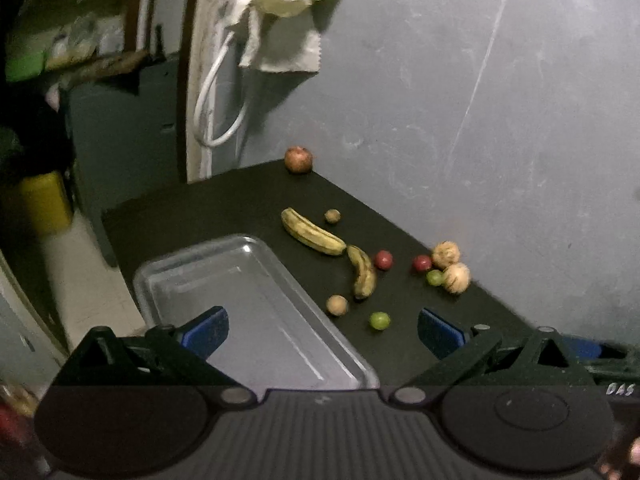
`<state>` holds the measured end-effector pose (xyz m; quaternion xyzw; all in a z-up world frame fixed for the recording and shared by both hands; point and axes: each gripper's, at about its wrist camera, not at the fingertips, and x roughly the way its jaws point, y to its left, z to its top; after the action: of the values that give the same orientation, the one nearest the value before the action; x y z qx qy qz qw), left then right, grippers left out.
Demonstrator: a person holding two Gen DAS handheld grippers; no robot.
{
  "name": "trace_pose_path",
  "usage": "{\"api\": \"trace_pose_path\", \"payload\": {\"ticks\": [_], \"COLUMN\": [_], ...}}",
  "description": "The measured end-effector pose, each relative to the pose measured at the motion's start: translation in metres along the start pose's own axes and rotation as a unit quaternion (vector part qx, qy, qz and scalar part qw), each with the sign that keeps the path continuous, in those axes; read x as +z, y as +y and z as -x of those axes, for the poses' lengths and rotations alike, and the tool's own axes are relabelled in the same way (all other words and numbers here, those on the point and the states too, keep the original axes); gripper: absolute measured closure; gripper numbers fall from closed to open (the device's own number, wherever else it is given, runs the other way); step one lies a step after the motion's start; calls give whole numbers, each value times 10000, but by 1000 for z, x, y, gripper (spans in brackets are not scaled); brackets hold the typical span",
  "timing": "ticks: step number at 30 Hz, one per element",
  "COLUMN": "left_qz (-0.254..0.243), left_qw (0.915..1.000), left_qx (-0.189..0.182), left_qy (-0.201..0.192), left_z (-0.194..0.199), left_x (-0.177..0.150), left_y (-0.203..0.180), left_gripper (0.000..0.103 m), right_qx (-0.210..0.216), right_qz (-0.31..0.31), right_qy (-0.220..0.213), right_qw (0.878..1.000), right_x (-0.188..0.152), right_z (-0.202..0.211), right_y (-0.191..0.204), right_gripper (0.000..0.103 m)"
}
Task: Organize fruits
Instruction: 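Lower the left tool toward the long banana while the right tool approaches the green grape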
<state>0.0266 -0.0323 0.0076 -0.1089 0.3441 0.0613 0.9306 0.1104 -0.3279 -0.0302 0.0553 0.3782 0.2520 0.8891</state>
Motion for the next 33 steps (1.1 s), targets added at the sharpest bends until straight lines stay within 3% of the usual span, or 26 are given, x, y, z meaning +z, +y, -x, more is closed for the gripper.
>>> {"api": "trace_pose_path", "payload": {"ticks": [2,10,17,24,33], "left_qz": [-213,-216,-526,-558,-540], "left_qw": [9997,9976,9929,9898,9871], "left_qx": [122,-476,-838,-990,-941], "left_qy": [-19,446,661,856,1179], "left_z": [-9,-95,-178,-253,-303], "left_x": [8,46,83,107,113], "left_y": [0,28,42,42,31], "left_gripper": [0,0,0,1,1], "right_qx": [-45,-558,-884,-1166,-1417], "right_qz": [-31,-174,-325,-390,-605], "right_qy": [32,141,401,543,694], "right_qw": [10000,9982,9947,9909,9856], "right_x": [2,18,36,45,41], "right_z": [-6,-43,-109,-161,-183], "right_y": [1,12,32,41,33], "right_gripper": [1,1,1,1,1]}}
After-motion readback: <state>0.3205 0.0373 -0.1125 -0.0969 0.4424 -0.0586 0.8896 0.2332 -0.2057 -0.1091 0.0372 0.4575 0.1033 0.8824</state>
